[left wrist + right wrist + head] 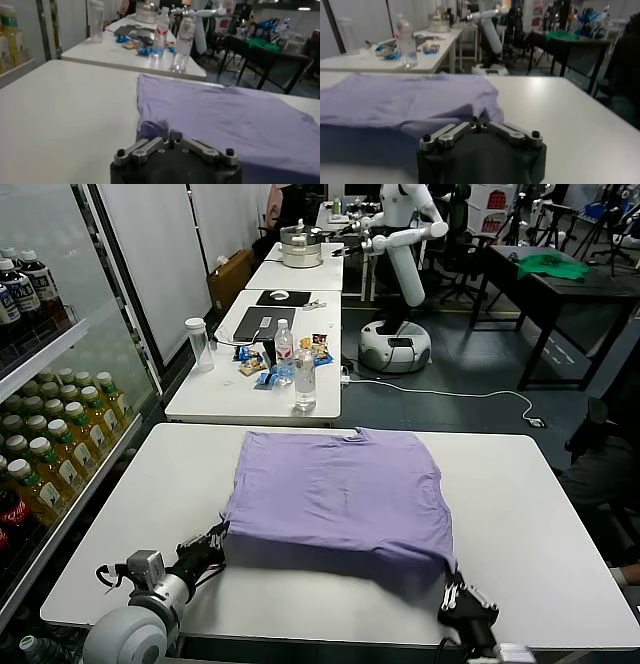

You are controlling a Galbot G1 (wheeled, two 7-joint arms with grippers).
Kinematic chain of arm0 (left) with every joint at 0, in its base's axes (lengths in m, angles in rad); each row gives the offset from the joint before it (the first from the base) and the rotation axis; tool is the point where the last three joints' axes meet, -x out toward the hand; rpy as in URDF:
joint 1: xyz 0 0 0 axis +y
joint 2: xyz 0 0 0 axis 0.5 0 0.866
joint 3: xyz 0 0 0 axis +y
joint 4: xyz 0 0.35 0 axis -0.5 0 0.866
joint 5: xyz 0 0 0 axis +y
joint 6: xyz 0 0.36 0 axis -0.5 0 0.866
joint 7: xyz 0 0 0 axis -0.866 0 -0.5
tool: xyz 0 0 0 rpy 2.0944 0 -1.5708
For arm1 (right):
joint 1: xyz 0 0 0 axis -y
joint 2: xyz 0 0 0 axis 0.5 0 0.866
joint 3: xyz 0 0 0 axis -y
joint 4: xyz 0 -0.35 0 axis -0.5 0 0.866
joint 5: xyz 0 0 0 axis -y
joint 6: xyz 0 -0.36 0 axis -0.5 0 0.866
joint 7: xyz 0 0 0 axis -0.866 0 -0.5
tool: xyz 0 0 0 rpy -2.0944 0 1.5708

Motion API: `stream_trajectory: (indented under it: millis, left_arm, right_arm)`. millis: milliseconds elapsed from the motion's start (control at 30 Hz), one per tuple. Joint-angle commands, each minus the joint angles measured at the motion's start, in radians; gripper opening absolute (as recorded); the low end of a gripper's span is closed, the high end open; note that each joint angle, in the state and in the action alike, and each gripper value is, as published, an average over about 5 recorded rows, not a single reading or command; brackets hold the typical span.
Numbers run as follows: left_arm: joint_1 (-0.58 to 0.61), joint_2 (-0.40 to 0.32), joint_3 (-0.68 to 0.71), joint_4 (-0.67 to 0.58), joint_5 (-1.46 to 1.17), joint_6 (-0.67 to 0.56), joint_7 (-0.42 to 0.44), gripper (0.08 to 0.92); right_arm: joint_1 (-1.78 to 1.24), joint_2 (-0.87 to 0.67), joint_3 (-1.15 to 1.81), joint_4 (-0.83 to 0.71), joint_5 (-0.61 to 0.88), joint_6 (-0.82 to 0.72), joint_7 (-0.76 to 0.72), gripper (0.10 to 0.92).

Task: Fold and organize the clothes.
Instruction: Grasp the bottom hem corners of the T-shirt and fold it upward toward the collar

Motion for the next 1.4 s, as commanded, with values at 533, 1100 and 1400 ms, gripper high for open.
stream_trajectory:
  millis: [533,1100,1400]
  left_arm:
    - [-0.234,0.005,0.072,0.213,-0.009,-0.007,0.021,0.094]
    - [-0.377,-0.028,0.177,0.397,0.08,0.001,0.023,0.094]
    - [-0.395,-0.051,0.19,0.437,0.111,-0.001,0.028,0.147]
  right_arm:
    - [0.546,-0.155,-0.152,-0.369,0.064,-0.059,-0.021,0.11]
    - [0.738,-0.162,-0.253,-0.537,0.018,-0.079,-0.057,0.11]
    - [0.742,-0.143,-0.265,-0.582,-0.012,-0.127,-0.06,0.21]
